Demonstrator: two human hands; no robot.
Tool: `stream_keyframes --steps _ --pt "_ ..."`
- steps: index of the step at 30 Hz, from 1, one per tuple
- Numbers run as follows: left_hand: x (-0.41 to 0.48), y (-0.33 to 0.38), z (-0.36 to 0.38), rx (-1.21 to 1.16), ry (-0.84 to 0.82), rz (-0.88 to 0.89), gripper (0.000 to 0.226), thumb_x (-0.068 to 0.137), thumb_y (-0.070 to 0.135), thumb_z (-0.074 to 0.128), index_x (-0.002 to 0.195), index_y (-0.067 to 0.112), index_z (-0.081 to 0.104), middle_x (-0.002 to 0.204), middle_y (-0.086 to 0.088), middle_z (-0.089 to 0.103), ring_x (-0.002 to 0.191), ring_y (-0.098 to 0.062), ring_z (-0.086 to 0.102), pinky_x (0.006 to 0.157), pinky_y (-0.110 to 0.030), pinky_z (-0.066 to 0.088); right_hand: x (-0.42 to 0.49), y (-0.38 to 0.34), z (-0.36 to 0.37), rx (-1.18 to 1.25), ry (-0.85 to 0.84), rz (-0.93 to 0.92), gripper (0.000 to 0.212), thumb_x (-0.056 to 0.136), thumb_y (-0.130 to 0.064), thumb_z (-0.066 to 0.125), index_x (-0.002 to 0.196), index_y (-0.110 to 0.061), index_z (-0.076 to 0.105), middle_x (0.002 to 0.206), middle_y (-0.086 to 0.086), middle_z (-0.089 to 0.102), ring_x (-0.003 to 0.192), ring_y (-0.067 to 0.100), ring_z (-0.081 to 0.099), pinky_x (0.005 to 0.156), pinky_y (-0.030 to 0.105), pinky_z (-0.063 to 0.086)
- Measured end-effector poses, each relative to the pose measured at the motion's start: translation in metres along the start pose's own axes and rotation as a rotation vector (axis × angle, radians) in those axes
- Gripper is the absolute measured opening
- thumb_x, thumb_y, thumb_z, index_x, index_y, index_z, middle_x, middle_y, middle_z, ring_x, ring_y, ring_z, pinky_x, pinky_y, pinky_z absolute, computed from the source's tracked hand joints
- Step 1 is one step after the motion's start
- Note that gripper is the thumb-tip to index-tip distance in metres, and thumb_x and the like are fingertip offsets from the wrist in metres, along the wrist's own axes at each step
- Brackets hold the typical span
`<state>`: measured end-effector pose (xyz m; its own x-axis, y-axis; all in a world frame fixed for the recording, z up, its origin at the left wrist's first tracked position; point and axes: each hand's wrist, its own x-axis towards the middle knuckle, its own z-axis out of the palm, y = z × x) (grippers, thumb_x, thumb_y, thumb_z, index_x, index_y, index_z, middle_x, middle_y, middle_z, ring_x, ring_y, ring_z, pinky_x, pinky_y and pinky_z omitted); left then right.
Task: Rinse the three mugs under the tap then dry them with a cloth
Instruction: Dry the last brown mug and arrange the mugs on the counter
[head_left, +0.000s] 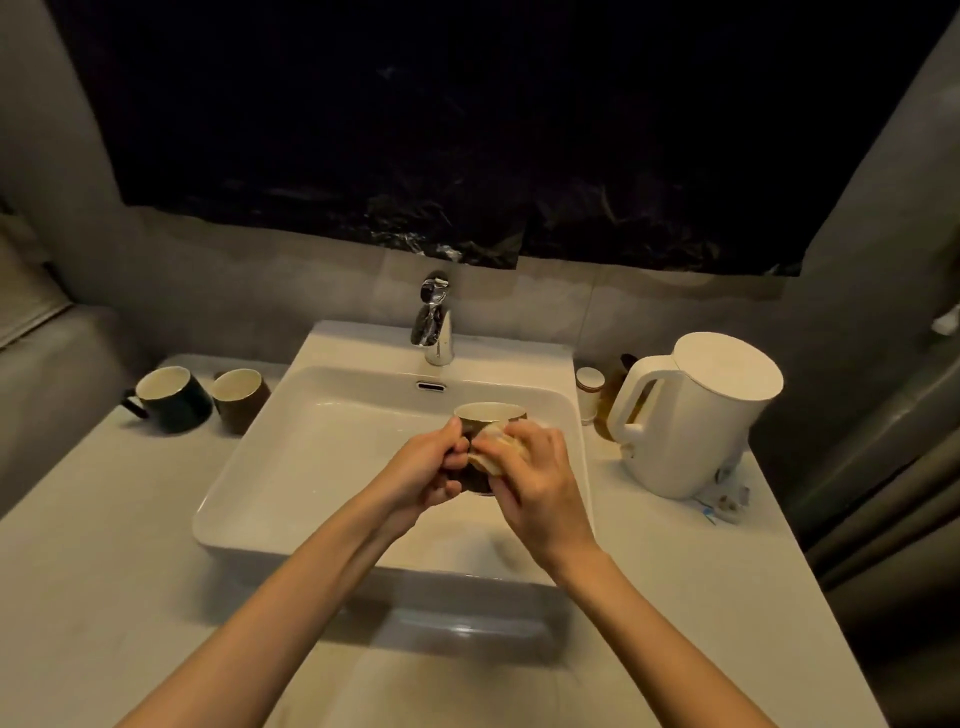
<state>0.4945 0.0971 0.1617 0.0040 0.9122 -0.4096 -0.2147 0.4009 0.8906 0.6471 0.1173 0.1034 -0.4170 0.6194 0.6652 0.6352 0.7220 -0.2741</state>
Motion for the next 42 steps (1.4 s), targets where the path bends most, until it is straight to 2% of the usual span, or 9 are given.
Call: stream_keyframes --steps 3,7,14,20,26,32,35,39,42 --pt "-0.002 0.006 -0.017 -0.025 0.008 0.011 0.039 0.101 0.039 0.036 0.066 0.021 0.039 0.051 0.008 0.03 0.043 -0.004 0.031 0.042 -0.012 0.032 -0.002 -0.01 0.014 0.012 -0.019 -0.07 0.023 0.088 -0.021 0.063 0.11 -0.016 0.067 0.116 0.009 0.054 0.105 0.025 0.05 0.076 0.033 0.055" --pt "-0.007 0.016 -0.039 -0.097 -0.01 -0.015 0.039 0.101 0.038 0.037 0.066 0.02 0.04 0.05 0.008 0.031 0.041 -0.004 0.031 0.041 -0.012 0.032 0.045 -0.033 0.018 0.088 0.12 0.095 0.025 0.085 -0.017 0.064 0.11 -0.02 0.064 0.113 0.006 0.049 0.103 0.025 0.048 0.078 0.031 0.048" --pt "-0.012 0.03 -0.079 -0.172 -0.008 -0.008 0.036 0.1 0.036 0.039 0.068 0.019 0.043 0.054 0.005 0.034 0.039 -0.005 0.033 0.042 -0.015 0.035 0.028 -0.047 0.043 0.013 -0.022 -0.174 0.019 0.091 -0.023 0.058 0.106 -0.017 0.069 0.112 0.01 0.052 0.102 0.024 0.049 0.072 0.033 0.054" --pt "-0.018 0.033 -0.105 -0.295 -0.116 -0.049 0.039 0.1 0.035 0.039 0.066 0.016 0.043 0.054 0.003 0.032 0.037 -0.005 0.023 0.043 -0.015 0.036 0.086 -0.064 0.036 0.24 0.169 0.162 0.021 0.086 -0.013 0.062 0.106 -0.018 0.065 0.111 0.001 0.045 0.109 0.019 0.046 0.091 0.027 0.044" --pt "-0.019 0.037 -0.127 -0.299 -0.153 0.015 0.037 0.099 0.034 0.041 0.067 0.015 0.042 0.058 0.002 0.031 0.043 -0.006 0.026 0.047 -0.016 0.037 0.054 -0.07 0.045 0.146 0.055 -0.091 0.018 0.084 -0.011 0.069 0.101 -0.017 0.068 0.112 0.005 0.05 0.106 0.024 0.049 0.085 0.028 0.045" --pt "-0.026 0.037 -0.135 -0.305 -0.224 0.048 0.04 0.098 0.032 0.04 0.063 0.014 0.045 0.058 0.001 0.034 0.046 -0.008 0.032 0.068 -0.026 0.042 0.11 -0.081 0.03 0.429 0.225 0.348 0.018 0.089 -0.01 0.06 0.105 -0.016 0.066 0.108 0.003 0.055 0.102 0.003 0.051 0.087 0.008 0.04" --pt "-0.028 0.038 -0.134 -0.295 -0.197 0.102 0.04 0.099 0.031 0.041 0.063 0.014 0.043 0.059 0.0 0.036 0.054 -0.011 0.037 0.079 -0.031 0.041 0.098 -0.084 0.026 0.435 0.246 0.322 0.018 0.087 -0.008 0.063 0.103 -0.015 0.068 0.11 0.003 0.061 0.106 0.005 0.054 0.088 0.013 0.044" --pt "-0.028 0.037 -0.13 -0.179 -0.138 0.193 0.043 0.099 0.036 0.039 0.062 0.015 0.034 0.058 0.0 0.029 0.056 -0.011 0.033 0.077 -0.03 0.044 0.087 -0.096 0.026 0.397 0.256 0.164 0.021 0.083 0.0 0.069 0.1 -0.011 0.071 0.113 0.006 0.061 0.111 0.007 0.055 0.092 0.018 0.046" --pt "-0.029 0.034 -0.127 -0.023 -0.095 0.294 0.045 0.099 0.037 0.038 0.061 0.014 0.031 0.057 0.003 0.032 0.055 -0.008 0.037 0.08 -0.029 0.045 0.112 -0.094 0.022 0.513 0.268 0.312 0.02 0.089 -0.006 0.062 0.104 -0.018 0.067 0.112 -0.003 0.062 0.109 0.002 0.055 0.092 0.02 0.047"
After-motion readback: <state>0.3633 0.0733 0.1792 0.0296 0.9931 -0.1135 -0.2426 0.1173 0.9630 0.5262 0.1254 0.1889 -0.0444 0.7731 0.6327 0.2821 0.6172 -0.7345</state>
